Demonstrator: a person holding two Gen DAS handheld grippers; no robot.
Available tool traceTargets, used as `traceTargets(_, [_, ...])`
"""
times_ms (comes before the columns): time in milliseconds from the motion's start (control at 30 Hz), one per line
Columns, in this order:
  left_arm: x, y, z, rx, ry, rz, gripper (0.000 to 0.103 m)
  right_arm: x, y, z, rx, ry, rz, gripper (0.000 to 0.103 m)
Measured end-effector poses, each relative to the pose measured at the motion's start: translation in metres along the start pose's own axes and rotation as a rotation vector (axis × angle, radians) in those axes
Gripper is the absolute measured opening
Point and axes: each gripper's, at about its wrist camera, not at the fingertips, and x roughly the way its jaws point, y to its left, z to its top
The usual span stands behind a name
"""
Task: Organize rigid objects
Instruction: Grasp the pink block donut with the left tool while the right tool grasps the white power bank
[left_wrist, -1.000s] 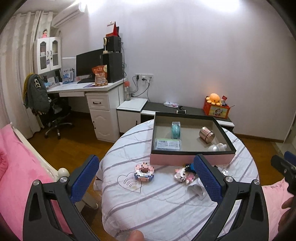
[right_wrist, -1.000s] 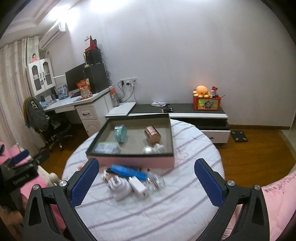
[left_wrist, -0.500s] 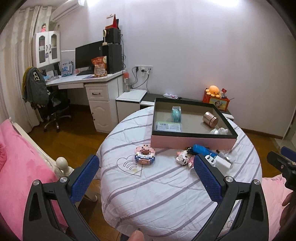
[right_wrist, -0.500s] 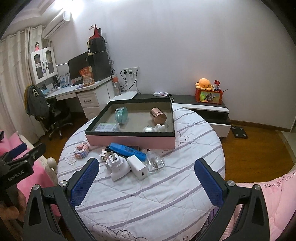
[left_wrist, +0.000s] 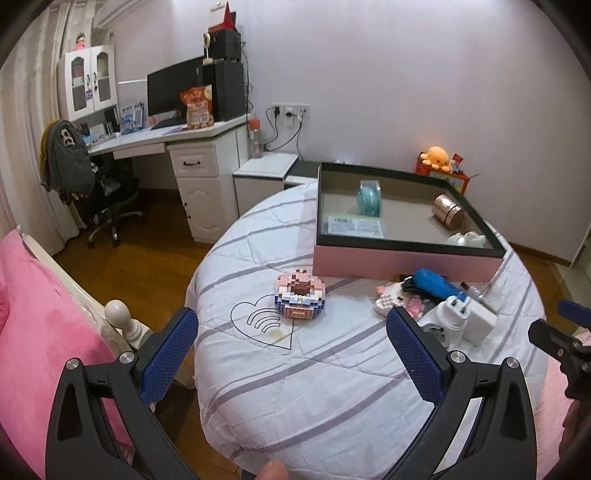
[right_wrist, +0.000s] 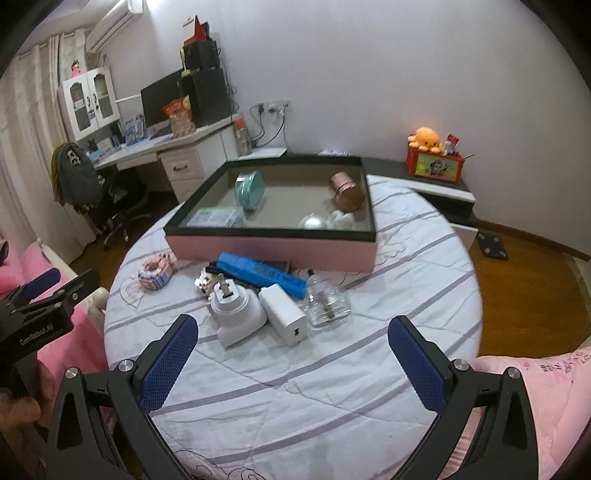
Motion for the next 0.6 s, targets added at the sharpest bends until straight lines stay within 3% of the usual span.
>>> traceTargets(233, [0.031,0.0,0.0,0.01,0.043,0.001,0.103,0.03,-0.001,-0.004,-0.009,0.063,0.009,0.102])
traceTargets(600, [0.086,-0.002,0.004,0.03,0.116,0.03,0.103,0.073,-0.009,-0.005,-0.019,0.135,0.045,0.071])
